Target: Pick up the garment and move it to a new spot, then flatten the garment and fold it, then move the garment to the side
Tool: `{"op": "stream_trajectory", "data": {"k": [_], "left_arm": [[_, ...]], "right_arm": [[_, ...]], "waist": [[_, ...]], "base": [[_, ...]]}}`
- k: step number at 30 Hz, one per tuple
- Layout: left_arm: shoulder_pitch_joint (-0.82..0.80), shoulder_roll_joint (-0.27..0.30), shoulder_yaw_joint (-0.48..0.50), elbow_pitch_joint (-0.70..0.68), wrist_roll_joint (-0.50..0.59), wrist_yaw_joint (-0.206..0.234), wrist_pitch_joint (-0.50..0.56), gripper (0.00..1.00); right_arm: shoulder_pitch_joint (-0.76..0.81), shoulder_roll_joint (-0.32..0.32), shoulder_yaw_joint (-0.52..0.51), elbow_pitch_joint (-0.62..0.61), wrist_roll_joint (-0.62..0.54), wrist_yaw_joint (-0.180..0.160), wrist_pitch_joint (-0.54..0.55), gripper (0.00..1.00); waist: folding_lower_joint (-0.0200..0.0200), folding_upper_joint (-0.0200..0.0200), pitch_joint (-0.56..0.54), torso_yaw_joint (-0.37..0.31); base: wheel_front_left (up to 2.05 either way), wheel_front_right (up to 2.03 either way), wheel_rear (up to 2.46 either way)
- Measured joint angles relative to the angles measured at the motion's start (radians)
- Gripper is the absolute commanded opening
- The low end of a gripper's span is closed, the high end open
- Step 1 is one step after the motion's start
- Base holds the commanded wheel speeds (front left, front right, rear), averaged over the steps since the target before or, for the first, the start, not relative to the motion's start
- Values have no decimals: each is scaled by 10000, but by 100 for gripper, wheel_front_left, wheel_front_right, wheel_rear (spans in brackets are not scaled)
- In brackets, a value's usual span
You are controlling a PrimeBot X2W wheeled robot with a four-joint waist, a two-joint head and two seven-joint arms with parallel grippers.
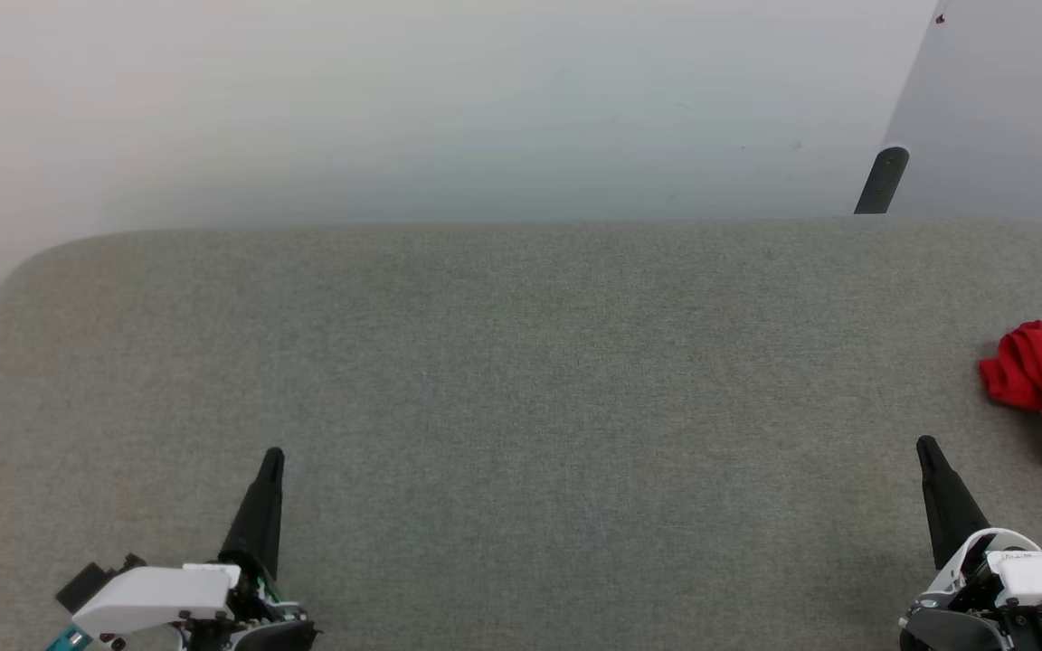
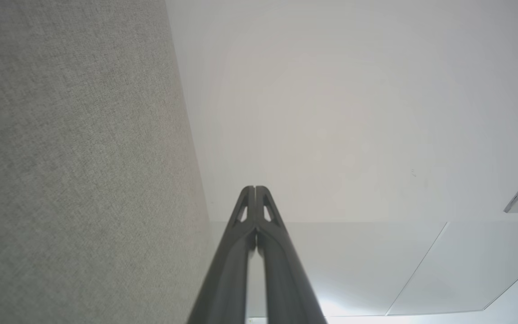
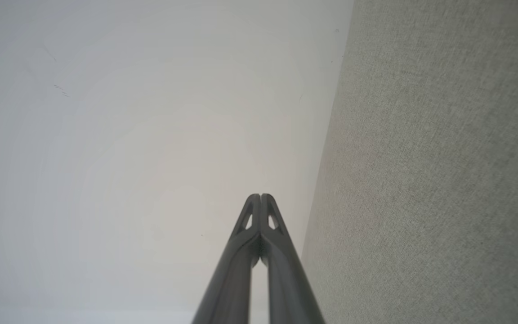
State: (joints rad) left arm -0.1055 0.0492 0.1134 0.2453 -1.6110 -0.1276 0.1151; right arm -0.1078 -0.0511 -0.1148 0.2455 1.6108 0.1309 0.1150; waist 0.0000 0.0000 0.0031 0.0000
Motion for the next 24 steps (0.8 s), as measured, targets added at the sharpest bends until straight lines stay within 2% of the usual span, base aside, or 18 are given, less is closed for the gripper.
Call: {"op": "stream_trajectory", "data": {"k": [24], "left_arm": [[0, -2, -2, 0, 0, 0, 0, 0]], "right_arm": [[0, 0, 0, 0, 0, 0, -2, 0]], "waist": [[0, 0, 0, 0]], "base": [[0, 0, 0]]}}
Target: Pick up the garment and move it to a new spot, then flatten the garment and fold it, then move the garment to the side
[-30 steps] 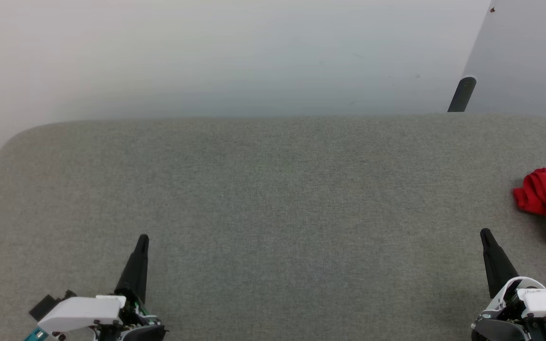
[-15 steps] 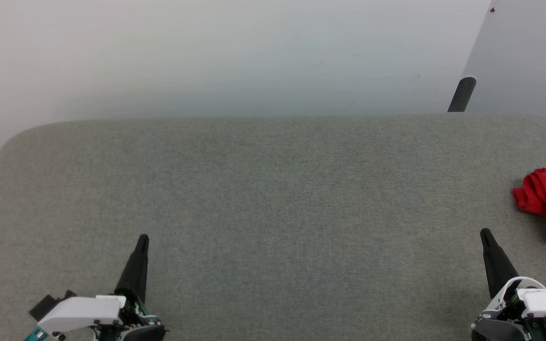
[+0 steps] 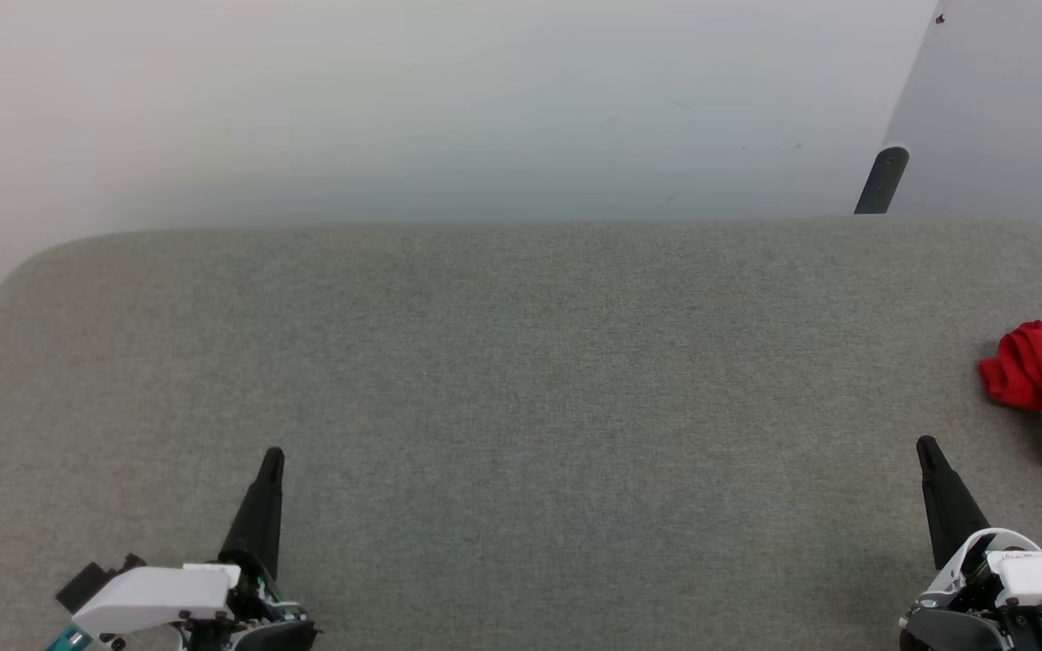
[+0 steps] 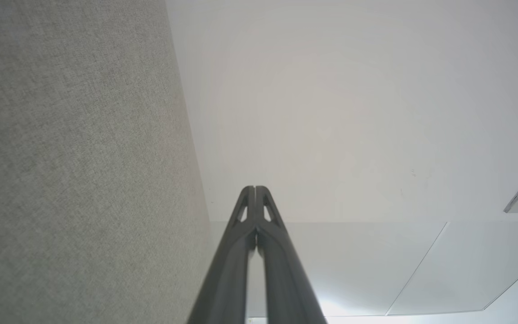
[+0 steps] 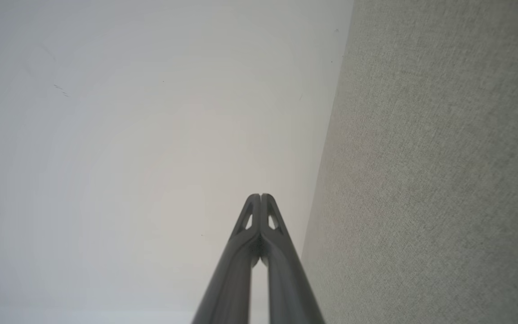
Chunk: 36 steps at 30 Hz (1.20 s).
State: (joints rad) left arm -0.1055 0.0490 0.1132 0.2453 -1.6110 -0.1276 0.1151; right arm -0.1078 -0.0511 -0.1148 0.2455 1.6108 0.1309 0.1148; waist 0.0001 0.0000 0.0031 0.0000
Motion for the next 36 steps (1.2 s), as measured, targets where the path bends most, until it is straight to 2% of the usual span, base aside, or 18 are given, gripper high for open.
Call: {"op": "stream_trajectory", "data": {"k": [36], "left_arm": [[-1, 0, 0, 0, 0, 0, 0, 0]], "right_arm": [[0, 0, 0, 0, 0, 0, 0, 0]], "waist": [[0, 0, 0, 0]], "base": [[0, 0, 0]]}}
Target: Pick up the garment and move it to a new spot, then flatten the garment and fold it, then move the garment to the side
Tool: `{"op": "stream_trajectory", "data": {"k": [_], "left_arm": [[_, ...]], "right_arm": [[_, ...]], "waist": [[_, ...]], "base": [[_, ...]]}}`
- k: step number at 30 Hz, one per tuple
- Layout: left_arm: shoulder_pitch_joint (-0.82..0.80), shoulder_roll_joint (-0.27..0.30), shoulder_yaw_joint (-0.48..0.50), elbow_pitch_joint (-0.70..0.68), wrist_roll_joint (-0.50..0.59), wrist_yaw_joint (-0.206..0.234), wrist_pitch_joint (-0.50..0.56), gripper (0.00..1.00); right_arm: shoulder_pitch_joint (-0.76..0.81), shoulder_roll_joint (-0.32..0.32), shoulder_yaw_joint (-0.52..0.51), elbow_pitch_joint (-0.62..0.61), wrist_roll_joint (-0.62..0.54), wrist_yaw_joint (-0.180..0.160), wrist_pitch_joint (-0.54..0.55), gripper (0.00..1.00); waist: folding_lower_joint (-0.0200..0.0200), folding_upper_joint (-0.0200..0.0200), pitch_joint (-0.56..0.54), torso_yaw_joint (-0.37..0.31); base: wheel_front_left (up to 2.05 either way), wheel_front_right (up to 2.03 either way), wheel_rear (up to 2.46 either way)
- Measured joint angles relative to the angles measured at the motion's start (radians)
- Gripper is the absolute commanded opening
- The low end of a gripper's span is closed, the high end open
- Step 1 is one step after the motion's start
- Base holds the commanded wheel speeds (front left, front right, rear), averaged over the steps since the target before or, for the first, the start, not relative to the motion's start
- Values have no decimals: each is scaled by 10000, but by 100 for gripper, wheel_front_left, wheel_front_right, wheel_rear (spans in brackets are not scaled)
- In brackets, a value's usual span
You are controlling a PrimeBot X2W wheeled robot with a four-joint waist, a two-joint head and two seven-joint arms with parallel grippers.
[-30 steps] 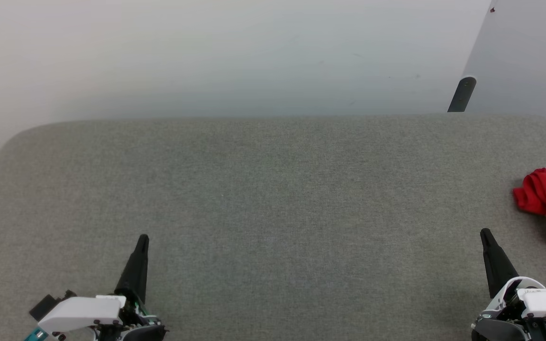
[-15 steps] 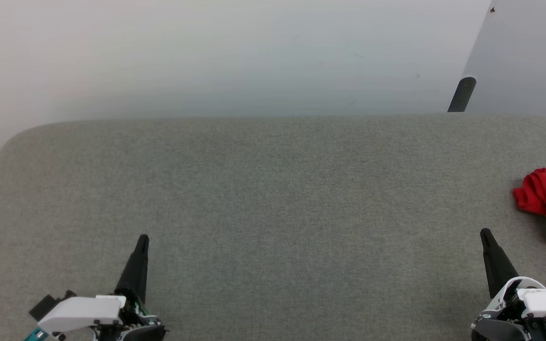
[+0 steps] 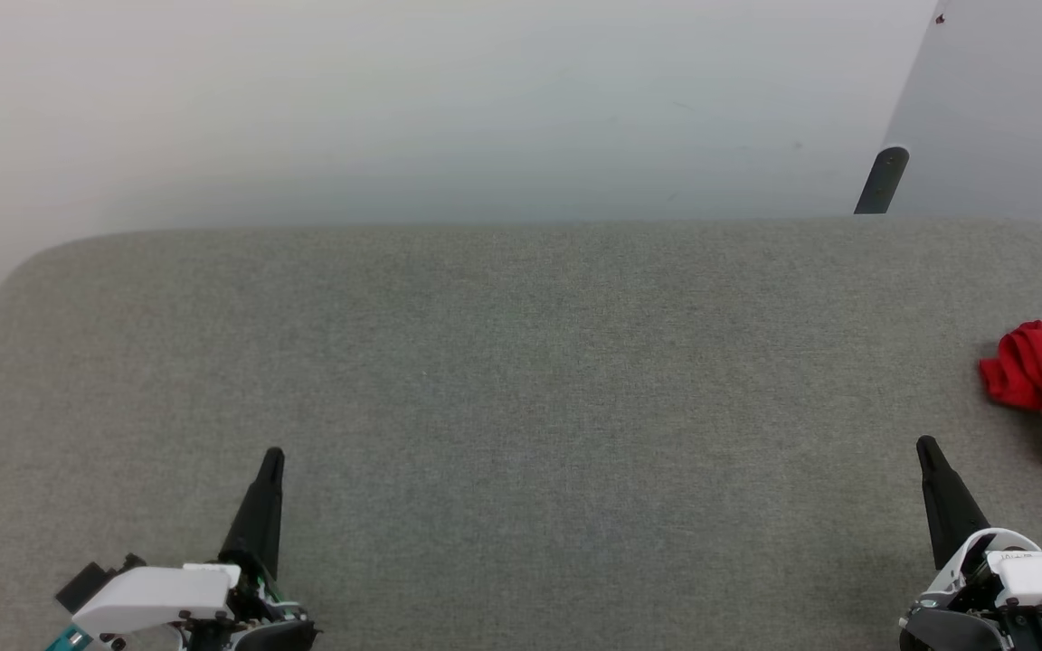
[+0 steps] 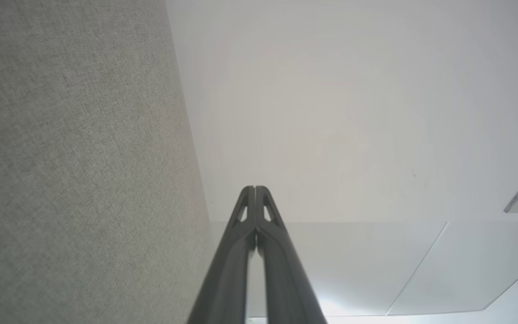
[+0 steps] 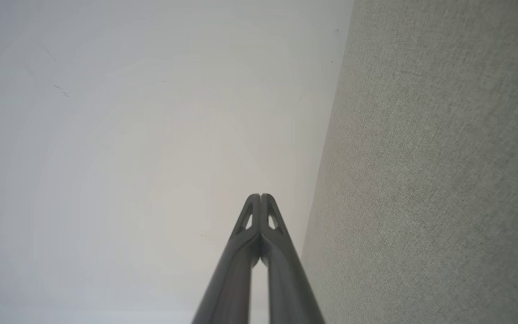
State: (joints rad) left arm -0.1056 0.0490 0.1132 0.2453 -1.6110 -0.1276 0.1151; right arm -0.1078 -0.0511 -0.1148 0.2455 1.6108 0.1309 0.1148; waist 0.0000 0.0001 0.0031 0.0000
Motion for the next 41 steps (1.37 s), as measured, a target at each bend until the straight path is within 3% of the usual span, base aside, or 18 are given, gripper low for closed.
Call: {"op": "stream_trajectory", "data": {"k": [41], "left_arm": [[0, 0, 0, 0, 0, 0, 0, 0]], "right_arm": [[0, 0, 0, 0, 0, 0, 0, 0]], "waist": [[-1, 0, 0, 0]], "base": [[0, 0, 0]]}}
